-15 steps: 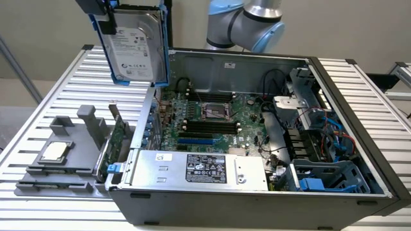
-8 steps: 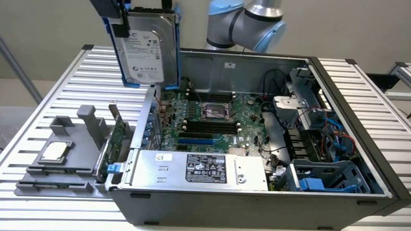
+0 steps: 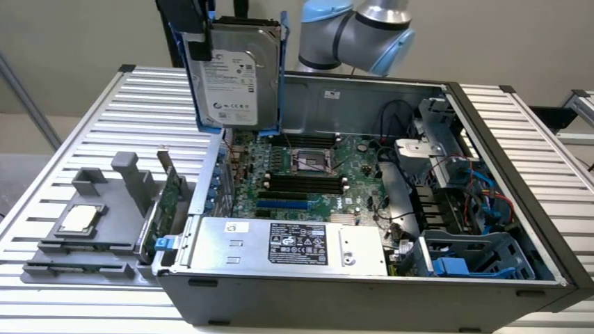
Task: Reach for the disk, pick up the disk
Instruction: 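Pick up the disk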
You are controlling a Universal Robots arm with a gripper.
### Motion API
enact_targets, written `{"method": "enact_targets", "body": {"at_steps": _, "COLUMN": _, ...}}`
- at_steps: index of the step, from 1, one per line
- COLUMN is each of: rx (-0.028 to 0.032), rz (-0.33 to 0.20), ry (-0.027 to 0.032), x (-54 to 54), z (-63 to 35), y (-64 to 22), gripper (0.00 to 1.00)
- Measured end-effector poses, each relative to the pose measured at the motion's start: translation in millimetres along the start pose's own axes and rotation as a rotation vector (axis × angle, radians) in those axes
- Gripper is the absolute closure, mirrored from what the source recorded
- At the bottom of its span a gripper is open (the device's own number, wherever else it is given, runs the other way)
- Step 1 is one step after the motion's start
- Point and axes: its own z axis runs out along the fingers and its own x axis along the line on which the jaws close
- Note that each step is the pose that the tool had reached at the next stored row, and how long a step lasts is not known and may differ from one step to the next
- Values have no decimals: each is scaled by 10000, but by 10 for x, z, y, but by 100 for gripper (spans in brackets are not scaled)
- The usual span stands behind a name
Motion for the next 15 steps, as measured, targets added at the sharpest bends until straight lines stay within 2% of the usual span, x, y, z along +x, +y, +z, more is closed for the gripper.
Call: {"method": "enact_targets", "body": {"at_steps": 15, "rx": -121, "rz": 11, "ry": -8, "x": 225, "z": -29, "y": -562, "gripper": 67}}
